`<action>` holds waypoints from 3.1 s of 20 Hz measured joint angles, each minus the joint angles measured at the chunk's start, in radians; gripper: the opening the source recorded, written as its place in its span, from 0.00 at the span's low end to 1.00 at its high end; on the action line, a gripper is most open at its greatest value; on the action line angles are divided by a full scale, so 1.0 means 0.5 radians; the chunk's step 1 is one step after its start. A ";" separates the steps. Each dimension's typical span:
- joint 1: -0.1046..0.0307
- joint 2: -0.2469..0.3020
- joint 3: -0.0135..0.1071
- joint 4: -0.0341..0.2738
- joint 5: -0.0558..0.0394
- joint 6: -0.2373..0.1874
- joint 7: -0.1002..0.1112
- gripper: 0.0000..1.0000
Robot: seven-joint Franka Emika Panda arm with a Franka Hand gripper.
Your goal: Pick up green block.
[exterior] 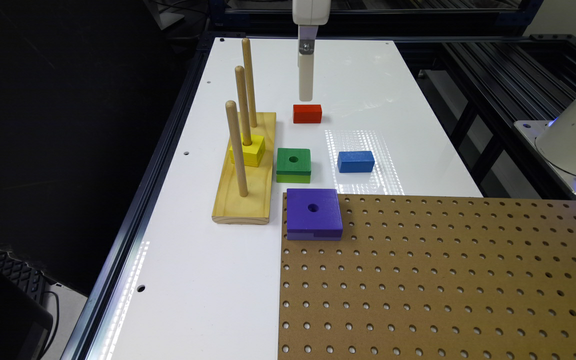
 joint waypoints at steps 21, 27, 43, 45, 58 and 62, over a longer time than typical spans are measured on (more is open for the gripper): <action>0.000 0.173 0.000 -0.162 0.000 0.355 0.000 1.00; 0.000 0.292 0.001 -0.158 -0.001 0.481 0.000 1.00; 0.001 0.280 0.022 -0.209 -0.001 0.481 0.000 1.00; 0.001 0.278 0.022 -0.215 -0.001 0.481 0.000 1.00; 0.000 0.169 0.022 -0.341 -0.001 0.481 0.000 1.00; 0.000 0.147 0.022 -0.371 -0.001 0.485 0.000 1.00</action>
